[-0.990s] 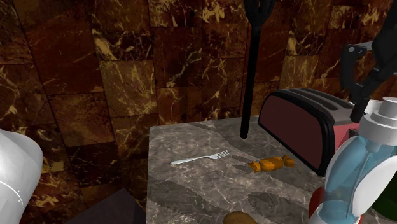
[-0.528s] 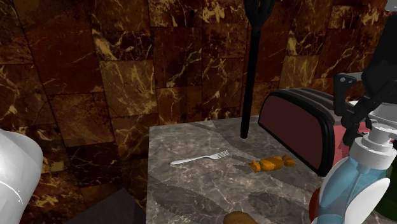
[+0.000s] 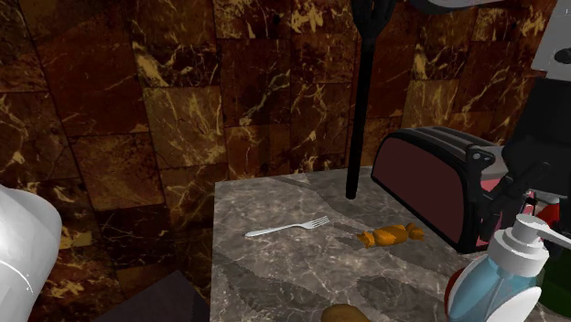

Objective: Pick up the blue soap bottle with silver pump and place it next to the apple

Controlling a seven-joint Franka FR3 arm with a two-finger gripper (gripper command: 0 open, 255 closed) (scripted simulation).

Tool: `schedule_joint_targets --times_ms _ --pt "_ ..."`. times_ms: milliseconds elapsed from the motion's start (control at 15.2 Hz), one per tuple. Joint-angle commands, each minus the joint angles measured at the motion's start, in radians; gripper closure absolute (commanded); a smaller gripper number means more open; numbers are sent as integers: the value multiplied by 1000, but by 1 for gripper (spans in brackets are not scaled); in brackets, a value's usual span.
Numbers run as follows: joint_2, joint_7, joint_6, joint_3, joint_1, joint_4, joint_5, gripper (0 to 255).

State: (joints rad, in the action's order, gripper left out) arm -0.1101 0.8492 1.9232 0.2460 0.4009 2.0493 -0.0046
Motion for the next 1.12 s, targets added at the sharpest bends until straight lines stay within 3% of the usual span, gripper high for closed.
schedule_joint_targets --times_ms 0,528,1056 --pt "6 3 26 2 1 19 1 255" --pt "41 12 140 5 2 99 10 255" --pt "41 12 140 5 2 99 10 255"
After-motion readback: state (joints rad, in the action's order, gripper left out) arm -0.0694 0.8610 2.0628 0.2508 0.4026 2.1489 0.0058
